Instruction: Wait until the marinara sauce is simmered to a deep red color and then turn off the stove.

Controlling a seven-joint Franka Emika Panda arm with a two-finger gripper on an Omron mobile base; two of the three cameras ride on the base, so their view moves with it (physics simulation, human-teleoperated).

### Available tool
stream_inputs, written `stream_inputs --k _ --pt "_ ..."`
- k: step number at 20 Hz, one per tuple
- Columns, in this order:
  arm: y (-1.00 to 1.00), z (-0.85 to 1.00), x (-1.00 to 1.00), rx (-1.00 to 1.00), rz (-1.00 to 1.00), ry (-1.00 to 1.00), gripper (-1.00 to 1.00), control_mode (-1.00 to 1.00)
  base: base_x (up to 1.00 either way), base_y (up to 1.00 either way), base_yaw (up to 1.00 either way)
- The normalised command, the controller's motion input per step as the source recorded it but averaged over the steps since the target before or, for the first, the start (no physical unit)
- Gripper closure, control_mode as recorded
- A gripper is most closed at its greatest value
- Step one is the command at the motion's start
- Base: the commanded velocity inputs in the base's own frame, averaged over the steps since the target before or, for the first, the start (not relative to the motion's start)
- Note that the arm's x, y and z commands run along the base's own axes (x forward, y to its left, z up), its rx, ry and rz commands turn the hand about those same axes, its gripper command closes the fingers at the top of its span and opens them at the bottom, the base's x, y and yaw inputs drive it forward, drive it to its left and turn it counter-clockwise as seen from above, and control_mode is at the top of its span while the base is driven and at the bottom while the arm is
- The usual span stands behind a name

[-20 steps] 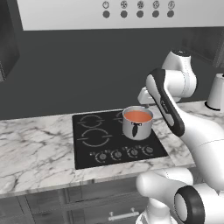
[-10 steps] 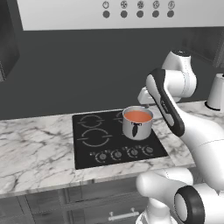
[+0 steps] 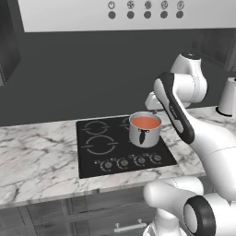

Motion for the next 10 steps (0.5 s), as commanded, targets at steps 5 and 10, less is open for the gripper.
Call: stream_inputs --k 5,10 --pt "0.0 0.0 0.0 0.0 0.0 0.0 -1.0 -1.0 0.0 0.0 0.0" --pt "0.0 0.0 0.0 0.0 0.0 0.0 -1.0 -1.0 0.0 0.0 0.0"
